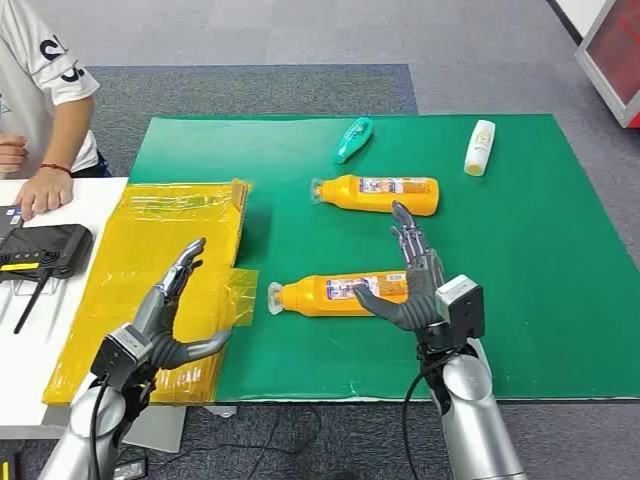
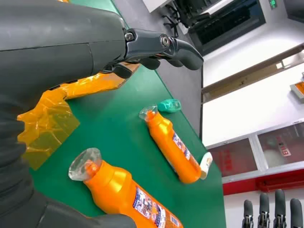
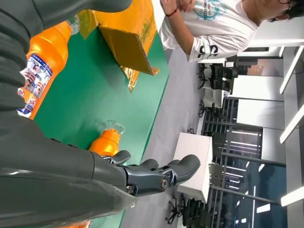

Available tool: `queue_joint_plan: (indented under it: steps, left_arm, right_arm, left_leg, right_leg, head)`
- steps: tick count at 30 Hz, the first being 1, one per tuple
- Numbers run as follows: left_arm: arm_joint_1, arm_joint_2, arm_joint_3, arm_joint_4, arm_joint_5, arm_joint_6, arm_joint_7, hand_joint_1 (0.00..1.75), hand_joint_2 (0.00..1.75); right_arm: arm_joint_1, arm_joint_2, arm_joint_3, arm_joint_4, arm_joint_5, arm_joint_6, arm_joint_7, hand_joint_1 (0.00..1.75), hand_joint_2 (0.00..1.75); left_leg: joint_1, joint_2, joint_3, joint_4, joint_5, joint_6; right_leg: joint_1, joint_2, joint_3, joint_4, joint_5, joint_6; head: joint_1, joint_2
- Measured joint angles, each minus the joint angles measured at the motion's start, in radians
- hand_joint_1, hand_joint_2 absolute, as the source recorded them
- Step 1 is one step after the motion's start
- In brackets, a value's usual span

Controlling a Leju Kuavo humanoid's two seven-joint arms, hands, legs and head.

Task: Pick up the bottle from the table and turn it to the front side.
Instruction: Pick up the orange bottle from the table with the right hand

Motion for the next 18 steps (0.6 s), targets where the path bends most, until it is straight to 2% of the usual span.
queue_joint_plan:
  steps: [13, 18]
  left_arm:
    - [-0.001, 0.0, 0.0, 0.0, 0.0, 0.001, 0.002, 0.0, 1.75]
    - [-0.004, 0.0, 0.0, 0.001, 0.0, 0.001, 0.002, 0.0, 1.75]
  right_arm:
    - [0.0, 0.0, 0.001, 0.011, 0.002, -0.002, 0.0, 0.0, 1.75]
    - [-0.011, -0.004, 0.009, 0.015, 0.072, -0.035, 0.015, 0.0, 1.75]
  left_leg:
    - [0.0, 0.0, 0.0, 0.0, 0.0, 0.0]
    - [0.0, 0.0, 0.0, 0.0, 0.0, 0.0]
  right_leg:
    - [0.0, 0.0, 0.0, 0.0, 0.0, 0.0]
    - [0.0, 0.0, 0.0, 0.0, 0.0, 0.0]
  head:
    - [0.0, 0.0]
    - [0.0, 0.0]
